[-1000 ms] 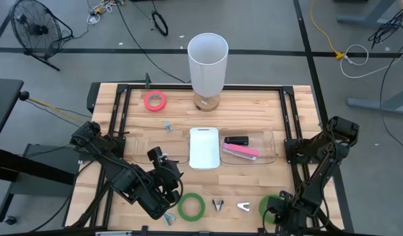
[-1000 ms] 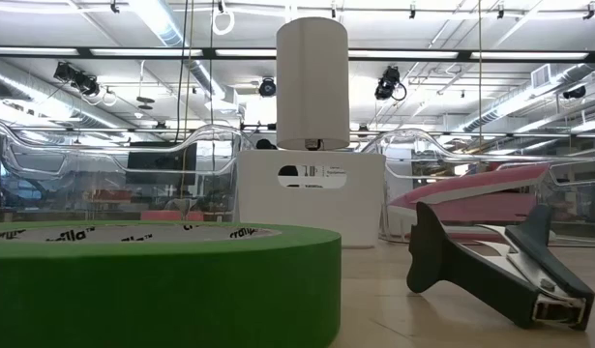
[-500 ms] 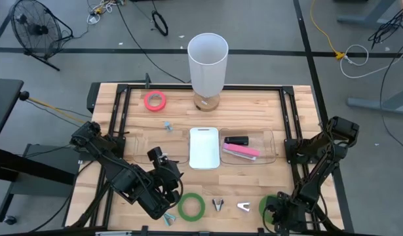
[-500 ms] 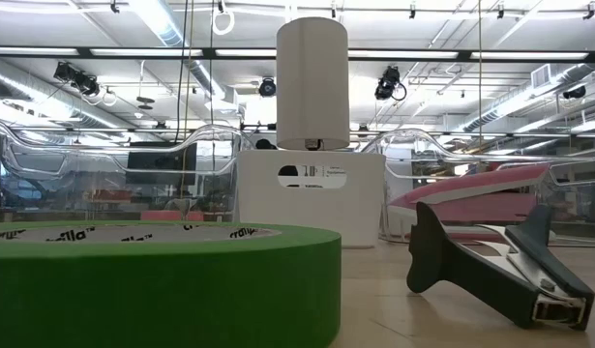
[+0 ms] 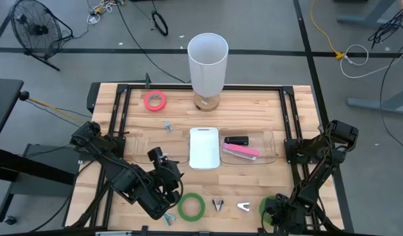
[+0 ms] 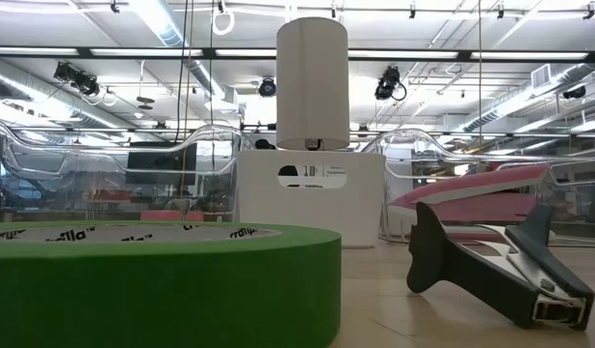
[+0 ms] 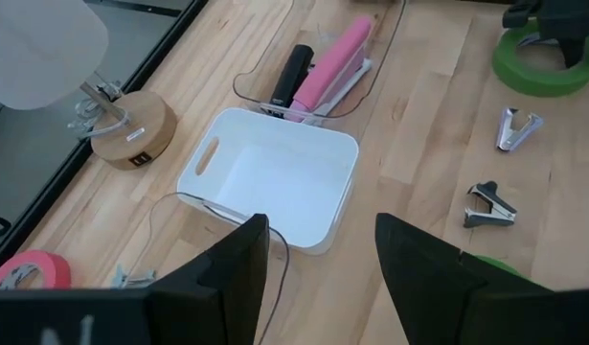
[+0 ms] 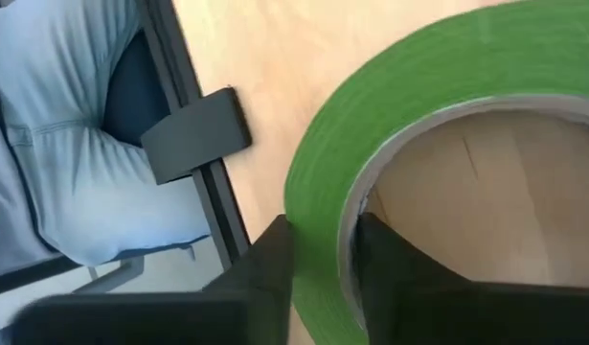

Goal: Pick and place Stapler, Stapler remover, tape
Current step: Put the green tape into the white bin

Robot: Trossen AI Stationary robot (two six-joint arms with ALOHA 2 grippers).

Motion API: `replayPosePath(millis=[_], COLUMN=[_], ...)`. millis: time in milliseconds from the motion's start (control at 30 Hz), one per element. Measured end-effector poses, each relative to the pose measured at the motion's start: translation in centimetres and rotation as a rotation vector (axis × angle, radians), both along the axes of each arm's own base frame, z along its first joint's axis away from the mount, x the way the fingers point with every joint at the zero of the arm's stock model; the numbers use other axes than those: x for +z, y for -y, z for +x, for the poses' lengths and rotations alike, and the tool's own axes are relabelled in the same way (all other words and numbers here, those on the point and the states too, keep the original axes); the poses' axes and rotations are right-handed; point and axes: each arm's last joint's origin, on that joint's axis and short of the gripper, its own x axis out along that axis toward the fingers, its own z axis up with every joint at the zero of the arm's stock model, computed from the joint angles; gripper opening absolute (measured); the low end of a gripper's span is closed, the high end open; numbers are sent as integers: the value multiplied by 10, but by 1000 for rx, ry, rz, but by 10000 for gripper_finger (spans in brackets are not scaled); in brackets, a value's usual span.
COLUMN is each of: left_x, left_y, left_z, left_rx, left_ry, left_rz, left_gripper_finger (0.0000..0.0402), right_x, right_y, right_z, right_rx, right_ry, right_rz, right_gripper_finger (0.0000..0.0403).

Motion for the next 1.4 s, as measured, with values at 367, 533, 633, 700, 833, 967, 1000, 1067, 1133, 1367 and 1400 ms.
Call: replayPosePath(millis=[367,533,633,700,833,967,1000,1067,1133,1367,1400], left_x=[0,0,0,0,0,0,0,0,0,0,0], left_y=[0,0,0,0,0,0,0,0,0,0,0], left_z=[0,0,0,0,0,0,0,0,0,0,0], left_rx=[0,0,0,0,-1,1,0,1,0,4,4], left_ry=[2,2,1,2,1,3,3,3,3,11,11], left_rz=[-1,-1,-1,-1,0,2,2,2,3,14,15], left_gripper_finger=[197,197,197,197,197,197,197,197,197,197,197], right_x=[14,26,34,41,65,100,109,127,141,158,156], right_y=[6,15,21,23,25,32,34,42,51,96,104], right_z=[9,18,25,32,54,82,90,103,116,163,168], right_rx=[33,36,43,51,88,136,148,168,178,159,156], right_ry=[75,135,162,184,247,306,322,365,401,470,468], right_rz=[31,20,36,37,31,-35,-51,-87,-116,-165,-175], right_gripper_finger=[61,55,55,55,55,55,55,55,55,55,55])
